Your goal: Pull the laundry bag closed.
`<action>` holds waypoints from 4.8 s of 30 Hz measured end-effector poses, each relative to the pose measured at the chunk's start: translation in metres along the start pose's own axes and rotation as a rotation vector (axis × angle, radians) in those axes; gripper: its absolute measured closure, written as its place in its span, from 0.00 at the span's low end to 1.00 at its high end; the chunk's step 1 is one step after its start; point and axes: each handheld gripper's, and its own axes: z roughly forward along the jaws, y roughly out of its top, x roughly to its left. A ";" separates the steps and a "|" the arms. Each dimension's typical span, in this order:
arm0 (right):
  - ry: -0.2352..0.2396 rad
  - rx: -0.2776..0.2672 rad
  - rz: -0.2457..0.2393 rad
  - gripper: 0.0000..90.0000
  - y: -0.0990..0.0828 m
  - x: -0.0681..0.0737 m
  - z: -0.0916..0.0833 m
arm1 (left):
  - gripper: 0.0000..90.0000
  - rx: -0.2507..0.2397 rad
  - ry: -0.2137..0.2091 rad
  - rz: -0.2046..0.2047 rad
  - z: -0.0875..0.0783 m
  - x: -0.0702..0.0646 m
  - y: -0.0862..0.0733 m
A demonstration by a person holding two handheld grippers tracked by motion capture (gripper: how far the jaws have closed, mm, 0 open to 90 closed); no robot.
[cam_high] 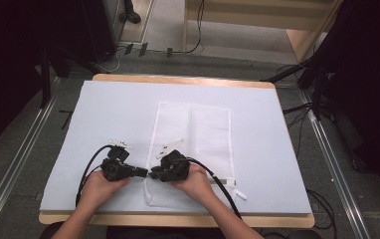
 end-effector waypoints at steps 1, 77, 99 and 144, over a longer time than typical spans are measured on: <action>0.001 -0.005 -0.002 0.87 -0.001 0.000 0.000 | 1.00 -0.004 0.003 0.000 0.000 -0.001 0.000; -0.017 0.048 -0.006 0.99 -0.017 -0.003 -0.031 | 1.00 -0.015 0.047 0.096 0.004 -0.009 -0.002; -0.005 0.040 0.023 0.99 -0.026 -0.010 -0.044 | 1.00 -0.014 0.057 0.120 0.004 -0.010 -0.002; 0.001 0.020 0.058 0.99 -0.046 -0.020 -0.072 | 1.00 -0.017 0.070 0.160 0.004 -0.012 -0.003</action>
